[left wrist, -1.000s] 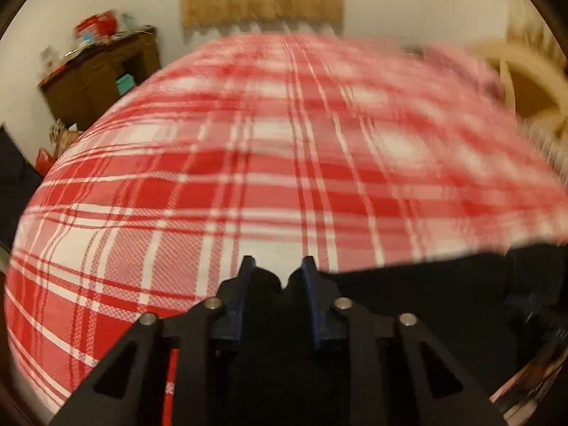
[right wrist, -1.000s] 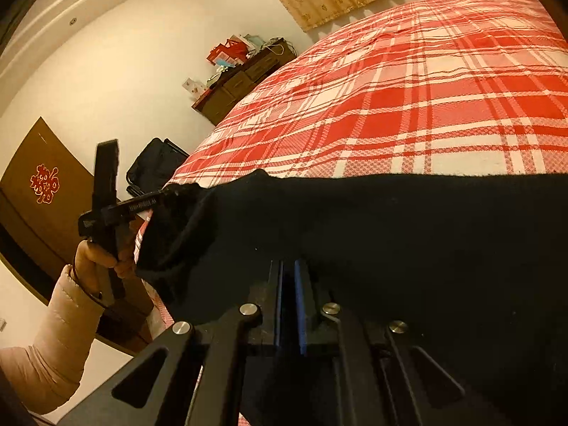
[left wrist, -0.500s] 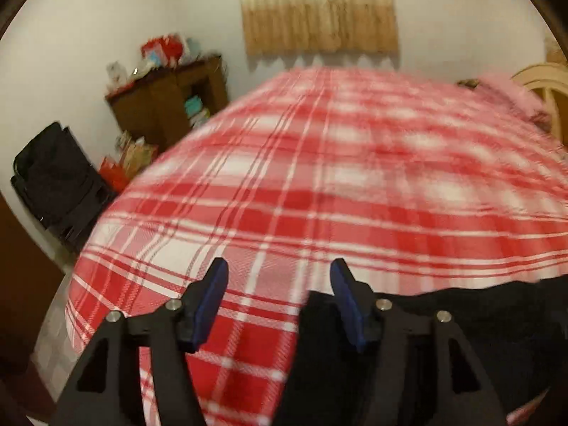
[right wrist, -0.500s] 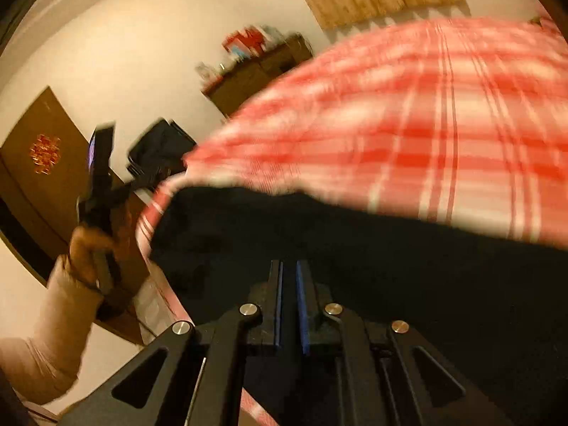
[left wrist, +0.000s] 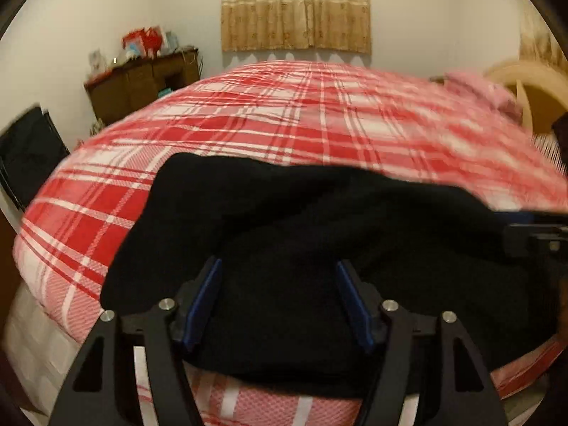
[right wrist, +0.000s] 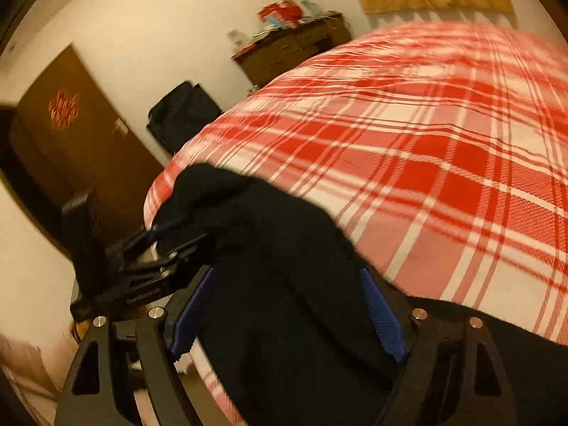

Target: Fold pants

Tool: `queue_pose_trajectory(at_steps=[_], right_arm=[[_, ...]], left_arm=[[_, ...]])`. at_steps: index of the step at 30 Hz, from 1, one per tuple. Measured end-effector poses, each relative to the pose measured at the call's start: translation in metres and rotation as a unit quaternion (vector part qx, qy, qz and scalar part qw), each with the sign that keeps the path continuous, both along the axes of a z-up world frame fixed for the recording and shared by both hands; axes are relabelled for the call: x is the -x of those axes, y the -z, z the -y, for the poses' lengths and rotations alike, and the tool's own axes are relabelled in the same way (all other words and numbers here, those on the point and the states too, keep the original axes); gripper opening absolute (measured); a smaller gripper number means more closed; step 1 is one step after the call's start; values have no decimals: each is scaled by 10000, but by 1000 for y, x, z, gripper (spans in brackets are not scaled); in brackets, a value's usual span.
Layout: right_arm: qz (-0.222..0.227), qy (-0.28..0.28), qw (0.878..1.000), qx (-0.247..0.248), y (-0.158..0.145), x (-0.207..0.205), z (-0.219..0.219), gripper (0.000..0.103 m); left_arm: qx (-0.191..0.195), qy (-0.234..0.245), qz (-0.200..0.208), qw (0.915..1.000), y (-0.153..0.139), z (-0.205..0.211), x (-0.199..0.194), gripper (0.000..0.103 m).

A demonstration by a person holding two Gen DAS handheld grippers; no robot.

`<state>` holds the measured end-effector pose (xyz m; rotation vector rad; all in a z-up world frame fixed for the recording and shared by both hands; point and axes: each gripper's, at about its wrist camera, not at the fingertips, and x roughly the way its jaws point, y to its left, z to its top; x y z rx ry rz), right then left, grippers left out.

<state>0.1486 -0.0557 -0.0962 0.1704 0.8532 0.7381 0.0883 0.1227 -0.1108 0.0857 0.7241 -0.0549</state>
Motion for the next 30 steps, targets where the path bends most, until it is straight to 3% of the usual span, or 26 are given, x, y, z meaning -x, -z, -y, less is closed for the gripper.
queue_pose_trajectory(at_steps=[3,6,8,12,17,20,24,28,30], right_arm=[[148,-4,9998,162,0,9,-4,83],[125,-3,9998,-156,-4,11,2,83],[-102,-176,9989,-426,-2,7,3,83],[-445,-304,9983,-212,10,-11,-9,83],[-758,-686,9936,-475,11,-26,-29,93],[-655,-673,9950,-348,11,-31,-36,94],[-141,70,9991,-382,6,-47,-28,94],[63,323,9981,-525,6,-55,-10,91],[597,843,9946,98,-7,-51,-2,91]], left_arm=[[-16,-33,19,10000,0,2,-3,70],[128,-56,9,9999,-1,1,-4,73],[50,-39,15,10000,1,3,-5,73],[120,-51,-11,9999,1,3,-6,74],[360,-64,-60,9993,-1,-1,-7,76],[423,-56,-78,9991,-1,-1,-8,79],[337,-52,-74,9994,0,4,-8,81],[441,22,-128,9989,0,0,-8,81],[477,81,-141,9987,0,-1,-8,81]])
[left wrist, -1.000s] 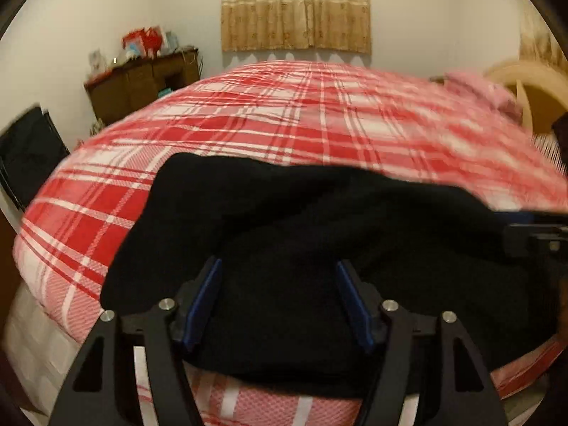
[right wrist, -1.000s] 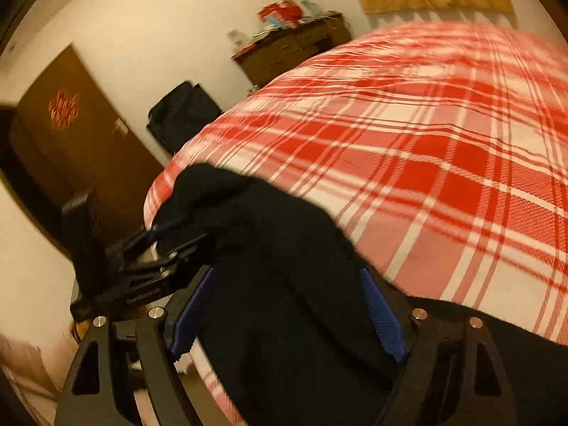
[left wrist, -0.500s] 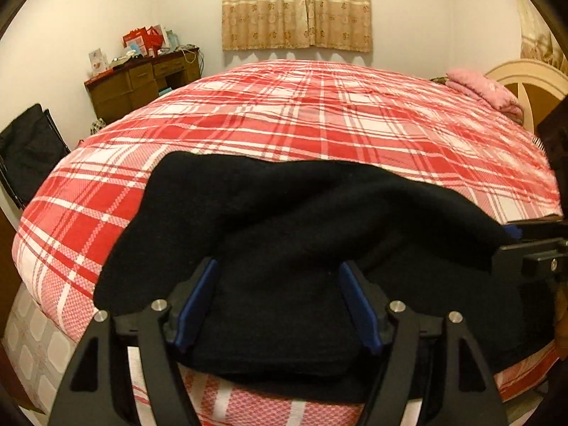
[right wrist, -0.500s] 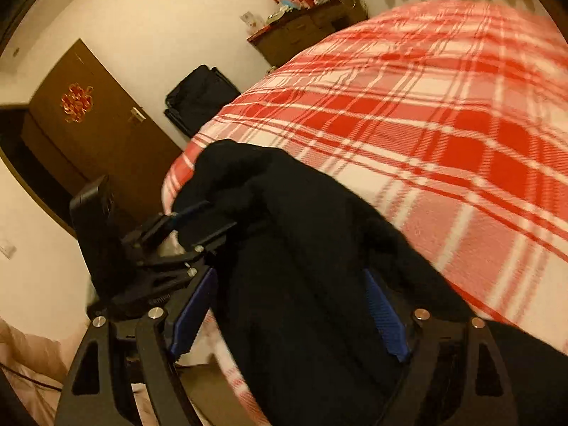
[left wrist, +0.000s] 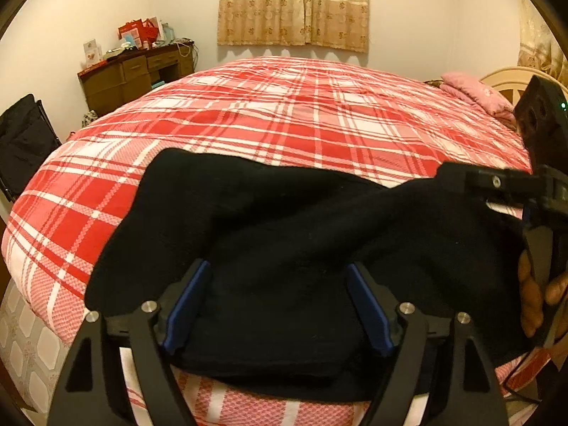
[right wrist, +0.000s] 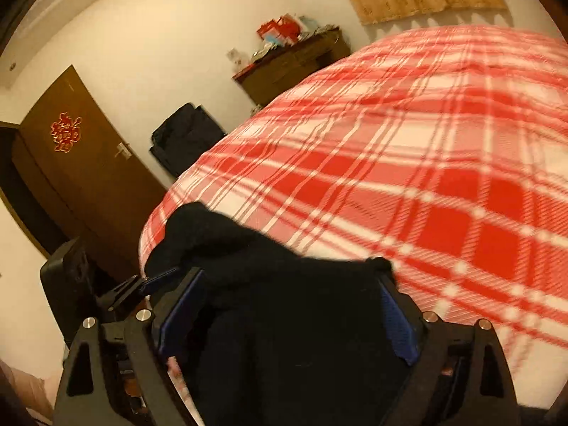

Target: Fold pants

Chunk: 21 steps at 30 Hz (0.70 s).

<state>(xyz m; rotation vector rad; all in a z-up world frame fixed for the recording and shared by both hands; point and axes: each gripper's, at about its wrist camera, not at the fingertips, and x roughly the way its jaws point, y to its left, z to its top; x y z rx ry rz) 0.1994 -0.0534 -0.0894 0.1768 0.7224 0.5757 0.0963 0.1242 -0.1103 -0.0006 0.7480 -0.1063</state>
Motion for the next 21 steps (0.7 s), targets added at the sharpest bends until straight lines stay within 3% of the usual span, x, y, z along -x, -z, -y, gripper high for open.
queue_pose_trajectory(at_steps=[2,5,7,9,10,11,14,16,17,21], right_arm=[[408,446,9971,465,-12,-3,15,91],[-107,527,9984,-193,-19,-16,49,91],[8,623,9980,-82,-27,-10,52,91],[192,393,9985,338,-34,6,32,71],[190,264,9984,456,-33,11,21,44],[164,105,9976,662,-31,17,4,31],[69,-272,9967,757,-15,27,-28,31],[-434,-254,9949,876,12,22,-39,31],[-432,-158,9958,792,19,24,-38,32],[-400,-84,9957,829,14,41,-32,31]], left_arm=[[-62,35,10,10000,1,1,0,81],[-338,51,65,9994,4,8,2,84],[-371,68,94,9992,5,10,2,87],[-351,62,108,9993,5,11,2,90],[-363,54,103,9993,6,13,1,93],[-376,47,95,9992,6,14,0,94],[-430,34,36,9991,4,16,-1,95],[-402,106,-5,9991,1,14,1,95],[-333,153,-26,9993,-3,12,3,95],[-60,124,208,9997,-33,-10,13,95]])
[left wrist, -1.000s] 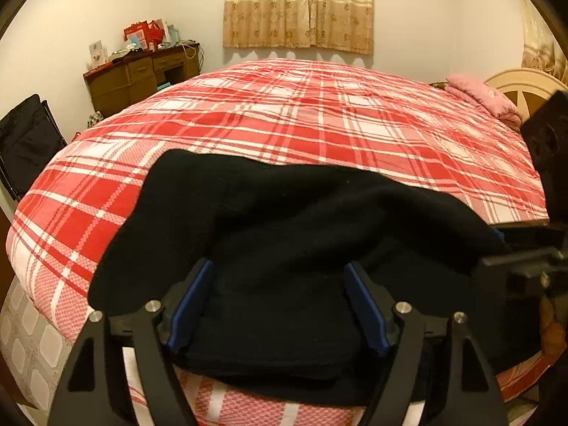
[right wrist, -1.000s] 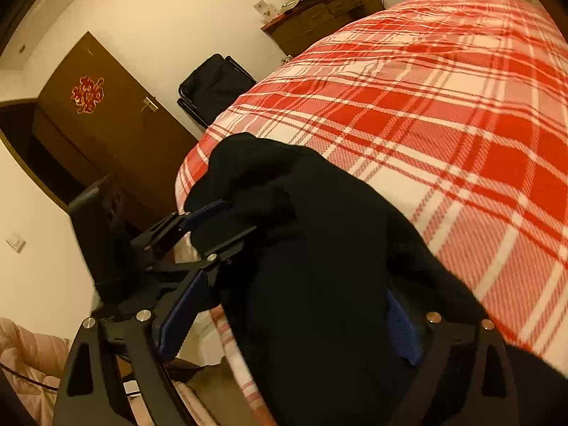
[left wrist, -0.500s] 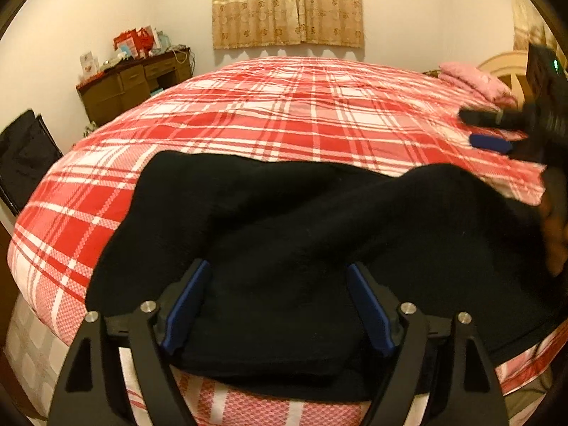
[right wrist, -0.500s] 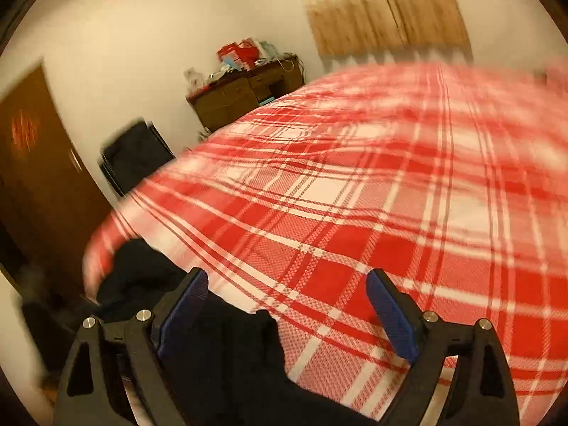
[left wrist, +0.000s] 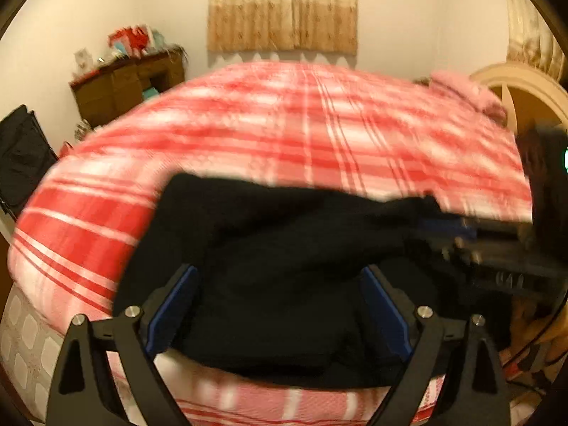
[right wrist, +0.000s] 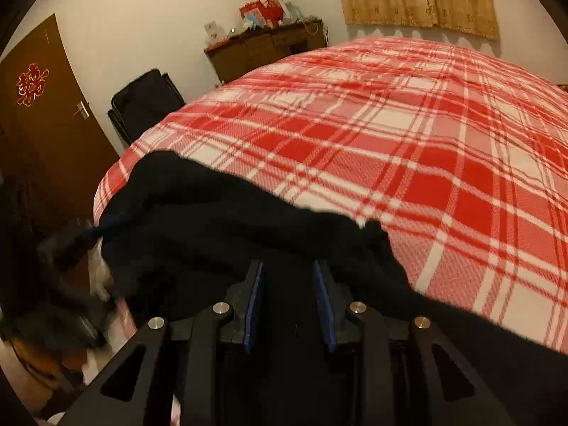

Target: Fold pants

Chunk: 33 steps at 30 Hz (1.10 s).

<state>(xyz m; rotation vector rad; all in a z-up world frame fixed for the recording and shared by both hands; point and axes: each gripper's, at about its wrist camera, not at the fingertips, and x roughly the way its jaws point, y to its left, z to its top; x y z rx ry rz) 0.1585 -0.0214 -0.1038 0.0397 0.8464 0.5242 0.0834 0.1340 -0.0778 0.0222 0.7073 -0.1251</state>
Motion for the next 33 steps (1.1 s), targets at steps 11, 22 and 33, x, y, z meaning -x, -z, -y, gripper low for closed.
queue_pose_trajectory(at_steps=[11,22,33], right_arm=[[-130,-781,9967,-161,20,59,-43,44],[767,-1002,9919,140,-8,121,-39,55],[340,-1171,9904,650,20,111,-52,31]], left_arm=[[-338,-736,-971,9920,15,-30,-91,95],[-192,-814,-359,9958,-6,-51,-54,99],[-912,-903,-184,9916,33,-56,-4,99]])
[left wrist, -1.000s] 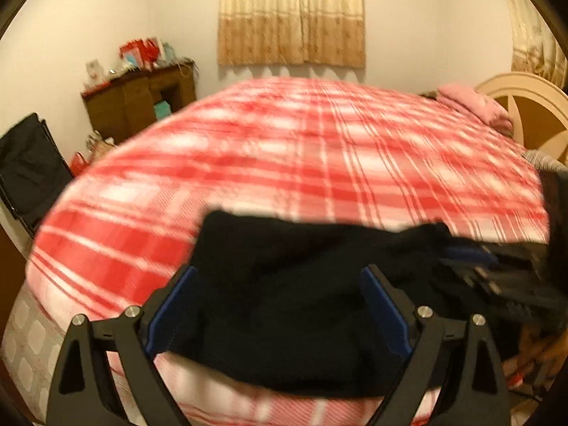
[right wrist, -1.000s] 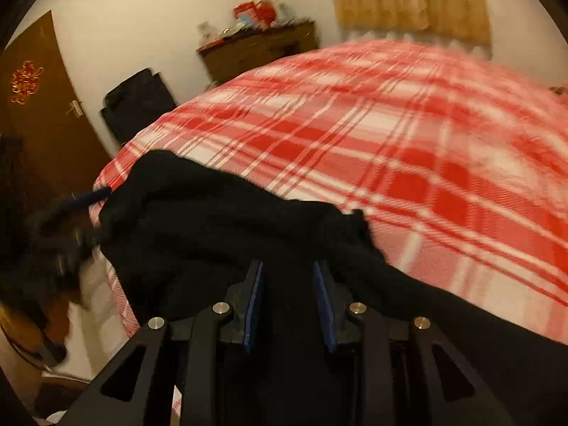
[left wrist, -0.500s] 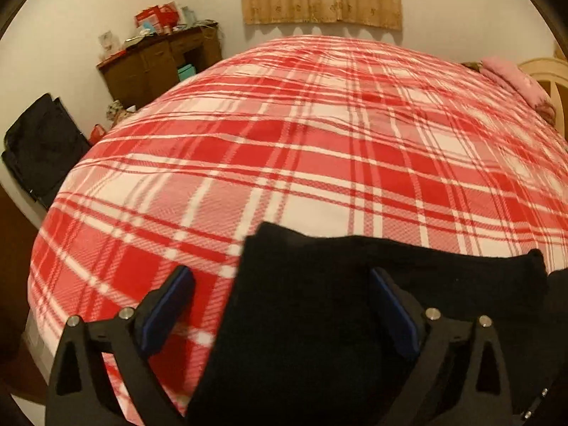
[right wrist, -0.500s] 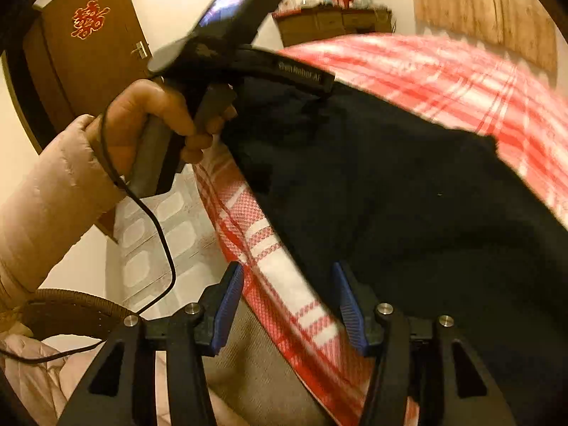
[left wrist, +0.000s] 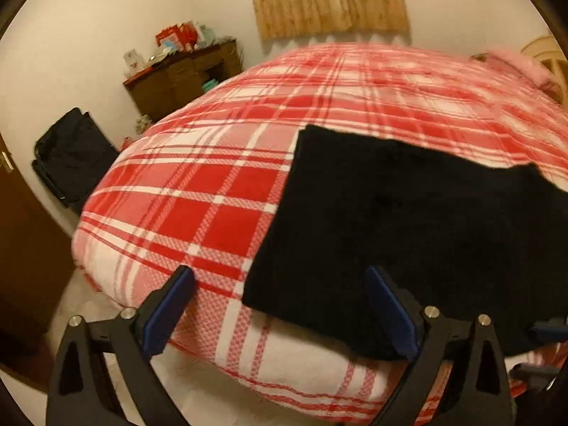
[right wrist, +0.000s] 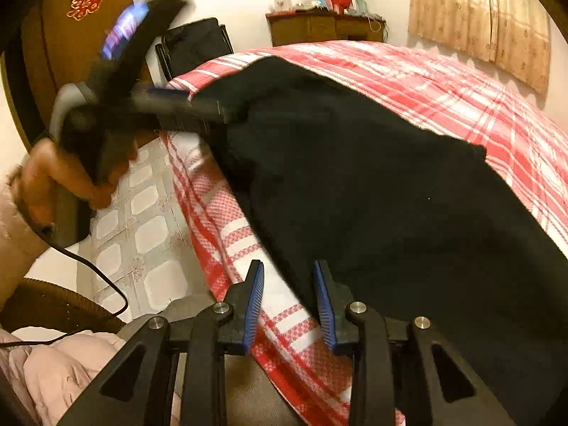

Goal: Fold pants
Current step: 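Open both grippers and release the folded pants onto the bedspread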

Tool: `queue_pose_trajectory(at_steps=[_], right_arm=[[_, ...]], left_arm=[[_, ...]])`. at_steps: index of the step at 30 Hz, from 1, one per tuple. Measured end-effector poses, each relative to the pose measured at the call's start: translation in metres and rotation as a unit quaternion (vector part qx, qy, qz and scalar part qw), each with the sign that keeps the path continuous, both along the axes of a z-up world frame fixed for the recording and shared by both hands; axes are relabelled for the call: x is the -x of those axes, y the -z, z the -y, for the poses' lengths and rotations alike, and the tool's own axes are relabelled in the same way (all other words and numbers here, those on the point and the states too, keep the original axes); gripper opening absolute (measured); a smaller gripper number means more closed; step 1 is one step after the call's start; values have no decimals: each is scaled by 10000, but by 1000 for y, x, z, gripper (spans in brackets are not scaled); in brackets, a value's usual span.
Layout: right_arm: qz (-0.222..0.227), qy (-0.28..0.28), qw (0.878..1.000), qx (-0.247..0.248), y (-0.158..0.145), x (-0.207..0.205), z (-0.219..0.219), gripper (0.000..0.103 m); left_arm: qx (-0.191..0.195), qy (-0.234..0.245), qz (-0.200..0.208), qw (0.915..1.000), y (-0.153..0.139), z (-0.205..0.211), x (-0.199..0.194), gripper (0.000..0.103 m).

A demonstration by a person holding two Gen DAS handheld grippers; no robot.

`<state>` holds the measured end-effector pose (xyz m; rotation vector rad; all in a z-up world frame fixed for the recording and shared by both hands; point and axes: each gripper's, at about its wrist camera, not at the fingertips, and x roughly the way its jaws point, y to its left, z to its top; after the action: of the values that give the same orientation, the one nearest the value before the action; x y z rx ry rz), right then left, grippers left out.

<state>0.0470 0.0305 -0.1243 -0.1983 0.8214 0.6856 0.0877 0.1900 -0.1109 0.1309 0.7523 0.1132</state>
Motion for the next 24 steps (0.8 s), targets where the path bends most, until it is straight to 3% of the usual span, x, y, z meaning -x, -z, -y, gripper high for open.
queue_pose_trajectory(at_steps=[5,10,12,14,16,18,21,24], right_arm=[[133,221,9981,-550,-21,-1,15,31],[260,-8,9957,-892,-36,-22,-20,31],[70,-177,9952,-963,-29,-32,-38,31],[-656,-334,9934,-878,0,-47,-55,31],[-827,-179,9901,-1116,11,-50,-51,32],[-799,-155,9875,-1347,-1,-47,-41,31],[-405,-43,9848,-1689,-28,-38,-20,31],[-96,463,9805,-1909,-45,-27,15,32]], left_arm=[[41,116,133,9998,-20,-17,-1,100],[18,149,433,9989,-32,-11,2,100],[-348,163,364,9986,-26,-2,-2,100],[-715,217,129,9971,-14,5,-8,100],[-657,321,49,9973,-8,5,-10,100],[-466,314,178,9983,-12,0,-5,99],[-314,262,365,9985,-23,-3,2,99],[-380,185,659,9969,-37,4,13,99]])
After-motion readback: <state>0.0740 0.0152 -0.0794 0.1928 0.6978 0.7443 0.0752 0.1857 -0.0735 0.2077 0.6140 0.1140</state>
